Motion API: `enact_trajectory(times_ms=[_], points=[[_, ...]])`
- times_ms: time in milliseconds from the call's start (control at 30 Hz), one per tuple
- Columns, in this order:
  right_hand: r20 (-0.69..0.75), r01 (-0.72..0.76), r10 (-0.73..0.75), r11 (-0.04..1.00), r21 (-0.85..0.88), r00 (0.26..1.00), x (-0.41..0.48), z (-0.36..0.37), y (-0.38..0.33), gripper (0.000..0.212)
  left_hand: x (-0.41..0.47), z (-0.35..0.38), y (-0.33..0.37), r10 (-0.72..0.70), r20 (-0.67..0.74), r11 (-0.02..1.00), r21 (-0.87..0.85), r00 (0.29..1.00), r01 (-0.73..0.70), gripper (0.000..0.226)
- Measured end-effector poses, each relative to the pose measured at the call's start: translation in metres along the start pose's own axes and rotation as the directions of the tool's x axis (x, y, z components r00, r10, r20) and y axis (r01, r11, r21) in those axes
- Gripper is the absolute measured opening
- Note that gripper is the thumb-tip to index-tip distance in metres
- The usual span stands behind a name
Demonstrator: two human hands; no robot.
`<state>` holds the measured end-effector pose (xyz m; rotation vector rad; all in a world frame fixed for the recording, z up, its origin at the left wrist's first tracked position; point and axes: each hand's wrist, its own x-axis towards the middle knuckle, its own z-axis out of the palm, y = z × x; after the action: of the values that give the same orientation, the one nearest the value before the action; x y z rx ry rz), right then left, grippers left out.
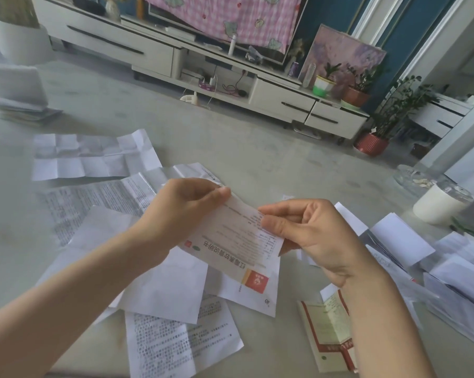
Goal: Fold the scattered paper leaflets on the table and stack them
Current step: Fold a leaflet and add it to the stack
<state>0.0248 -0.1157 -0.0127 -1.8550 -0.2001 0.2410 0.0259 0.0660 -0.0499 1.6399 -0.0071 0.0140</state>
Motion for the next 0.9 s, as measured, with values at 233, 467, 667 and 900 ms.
enact_trajectory(times_ms=[233, 467, 667, 900], points=[[-0.290, 0.106, -0.076, 0.990, 0.089, 0.954, 0.007, 0.000, 0.005, 0.012, 0.002, -0.007, 0.000, -0.017, 0.236, 0.918, -0.382, 0.972, 0.109, 0.043], [-0.079, 0.005, -0.001, 0.999, 0.049, 0.997, 0.006, 0.011, 0.008, 0.003, -0.006, 0.010, -0.005, -0.063, -0.043, 0.976, -0.213, 0.997, 0.052, 0.017], [-0.041, -0.018, 0.020, 0.998, 0.052, 0.999, 0.006, 0.006, 0.013, 0.011, -0.007, 0.007, -0.002, -0.045, 0.147, 0.980, -0.185, 0.988, 0.072, 0.015], [-0.100, 0.004, 0.007, 0.994, 0.111, 0.995, 0.010, 0.008, 0.017, 0.045, -0.002, 0.007, -0.001, -0.219, 0.207, 0.810, -0.506, 0.953, 0.296, 0.026]])
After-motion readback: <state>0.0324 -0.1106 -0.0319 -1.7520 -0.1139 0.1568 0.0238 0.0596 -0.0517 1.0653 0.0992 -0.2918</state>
